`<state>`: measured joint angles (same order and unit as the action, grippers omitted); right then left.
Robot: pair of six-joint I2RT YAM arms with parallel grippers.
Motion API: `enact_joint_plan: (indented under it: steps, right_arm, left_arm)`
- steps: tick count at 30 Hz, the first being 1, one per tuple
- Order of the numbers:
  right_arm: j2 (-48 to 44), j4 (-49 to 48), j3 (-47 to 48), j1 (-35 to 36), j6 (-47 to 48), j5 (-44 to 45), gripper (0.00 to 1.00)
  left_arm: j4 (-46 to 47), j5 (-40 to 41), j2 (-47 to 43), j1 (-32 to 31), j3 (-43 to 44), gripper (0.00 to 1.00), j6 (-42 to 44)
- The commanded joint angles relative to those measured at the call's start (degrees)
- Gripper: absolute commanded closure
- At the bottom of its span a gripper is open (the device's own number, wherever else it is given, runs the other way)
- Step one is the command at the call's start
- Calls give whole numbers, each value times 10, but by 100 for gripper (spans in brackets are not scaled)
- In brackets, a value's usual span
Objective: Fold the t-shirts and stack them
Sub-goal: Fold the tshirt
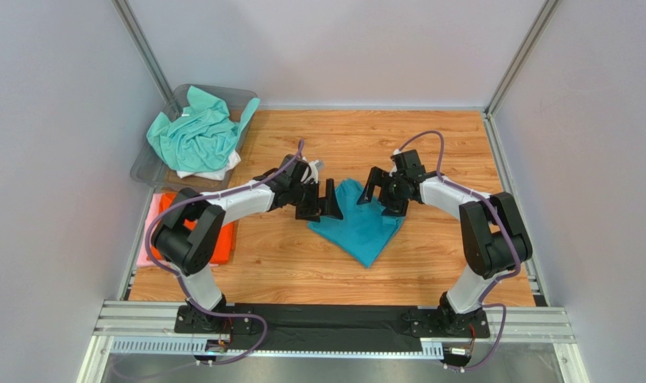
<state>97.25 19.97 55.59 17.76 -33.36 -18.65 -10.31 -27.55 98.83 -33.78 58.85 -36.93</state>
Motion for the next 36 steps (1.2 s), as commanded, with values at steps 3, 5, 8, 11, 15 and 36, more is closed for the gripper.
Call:
enact_joint_plan:
  steps: [3,5,8,11,15,36]
  right_arm:
    - [50,-12,12,-13,22,39,0]
    - [58,-12,15,-18,27,40,0]
    - [62,-12,24,-21,45,29,0]
    - [55,10,51,-20,89,15,0]
    - [19,61,93,-20,140,4,0]
    - [-267,-26,-104,-20,-3,-157,0]
  left_arm:
    - [-9,7,40,-3,21,0,26]
    - [-13,17,44,-3,11,0,31]
    - [-20,26,51,-3,2,0,36]
    - [-24,23,52,-3,-4,0,35]
    - [-16,21,17,-8,-22,0,27]
    - [-143,197,-79,-80,78,0,52]
